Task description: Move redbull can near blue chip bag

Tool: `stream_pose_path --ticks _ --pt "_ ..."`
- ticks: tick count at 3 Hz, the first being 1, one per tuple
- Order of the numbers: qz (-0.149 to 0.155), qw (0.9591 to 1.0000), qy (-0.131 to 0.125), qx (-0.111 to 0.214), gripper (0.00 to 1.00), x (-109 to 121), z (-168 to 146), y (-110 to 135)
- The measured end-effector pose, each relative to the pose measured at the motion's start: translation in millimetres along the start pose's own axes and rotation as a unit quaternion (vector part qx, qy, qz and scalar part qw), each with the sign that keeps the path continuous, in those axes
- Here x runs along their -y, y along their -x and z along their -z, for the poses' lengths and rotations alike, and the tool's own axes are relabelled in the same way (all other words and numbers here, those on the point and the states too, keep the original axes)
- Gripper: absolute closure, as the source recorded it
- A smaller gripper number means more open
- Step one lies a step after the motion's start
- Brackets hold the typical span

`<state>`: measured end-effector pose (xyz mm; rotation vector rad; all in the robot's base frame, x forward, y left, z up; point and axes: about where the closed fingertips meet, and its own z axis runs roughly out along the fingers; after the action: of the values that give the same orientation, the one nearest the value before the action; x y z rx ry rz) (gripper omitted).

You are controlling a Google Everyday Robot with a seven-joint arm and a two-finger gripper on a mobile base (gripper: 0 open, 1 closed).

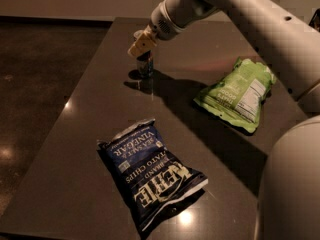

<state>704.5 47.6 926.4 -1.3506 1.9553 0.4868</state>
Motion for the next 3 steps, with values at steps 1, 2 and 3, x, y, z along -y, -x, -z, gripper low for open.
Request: stream_pose_path --ticks 1,2,3 --pt "0.011 0.9999 0.005 0.008 0.73 -7 15 -2" --pt "0.039 0.9991 0.008 0.015 0.96 -27 37 -2" --pt "0.071 0.9970 0.020 0.025 1.00 -58 60 -1"
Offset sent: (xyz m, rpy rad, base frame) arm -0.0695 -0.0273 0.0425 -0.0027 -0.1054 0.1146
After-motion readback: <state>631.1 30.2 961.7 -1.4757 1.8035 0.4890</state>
